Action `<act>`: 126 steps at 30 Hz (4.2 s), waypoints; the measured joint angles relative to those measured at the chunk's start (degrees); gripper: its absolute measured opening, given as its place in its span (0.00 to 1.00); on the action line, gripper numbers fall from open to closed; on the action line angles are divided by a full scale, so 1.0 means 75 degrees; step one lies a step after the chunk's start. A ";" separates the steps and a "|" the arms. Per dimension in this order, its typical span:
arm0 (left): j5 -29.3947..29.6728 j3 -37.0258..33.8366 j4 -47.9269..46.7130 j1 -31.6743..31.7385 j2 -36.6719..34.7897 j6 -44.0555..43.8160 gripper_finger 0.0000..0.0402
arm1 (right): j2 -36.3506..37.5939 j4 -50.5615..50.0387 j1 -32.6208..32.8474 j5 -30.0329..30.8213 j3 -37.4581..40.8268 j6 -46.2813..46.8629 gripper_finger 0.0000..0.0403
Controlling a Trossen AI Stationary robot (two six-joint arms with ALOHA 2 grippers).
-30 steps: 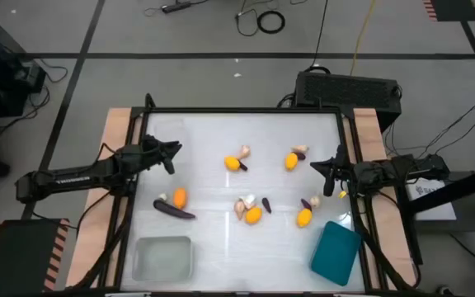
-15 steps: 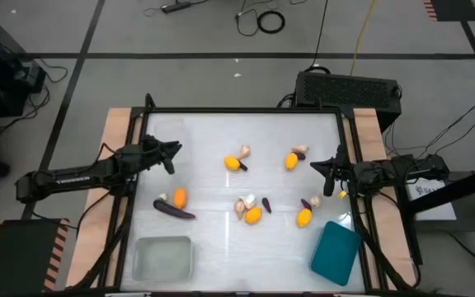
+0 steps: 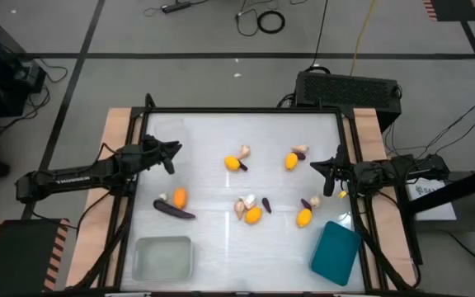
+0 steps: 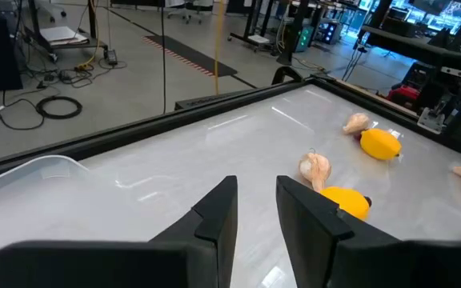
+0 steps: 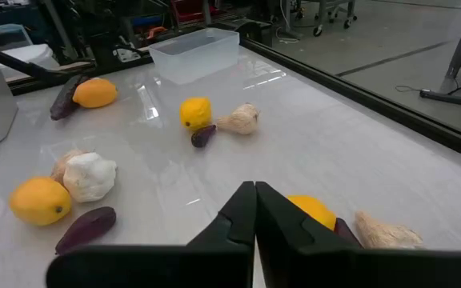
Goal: Sort produce into baskets
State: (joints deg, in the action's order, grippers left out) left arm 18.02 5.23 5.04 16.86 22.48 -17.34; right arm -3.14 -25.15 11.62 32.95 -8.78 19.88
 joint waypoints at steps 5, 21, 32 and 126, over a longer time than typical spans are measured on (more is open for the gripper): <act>0.0000 0.0000 0.0000 -0.0001 -0.0002 0.0000 0.24 | 0.0000 0.0000 -0.0002 -0.0001 -0.0001 0.0001 0.00; 0.0000 0.0000 0.0000 -0.0003 -0.0003 0.0000 0.24 | 0.0000 0.0000 -0.0003 -0.0002 0.0000 0.0003 0.00; 0.0000 0.0000 0.0000 -0.0001 0.0000 0.0000 0.24 | 0.0000 0.0000 -0.0003 -0.0002 0.0000 0.0000 0.00; -0.4169 0.5799 -0.8222 -0.0716 0.4456 -0.4344 0.43 | -0.6240 0.4662 -0.0168 -0.0049 -0.4018 -0.1155 0.51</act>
State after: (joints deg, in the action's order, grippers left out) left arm -13.24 48.73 -56.63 11.50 55.90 -49.92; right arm -49.94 9.82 10.36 32.58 -38.91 11.22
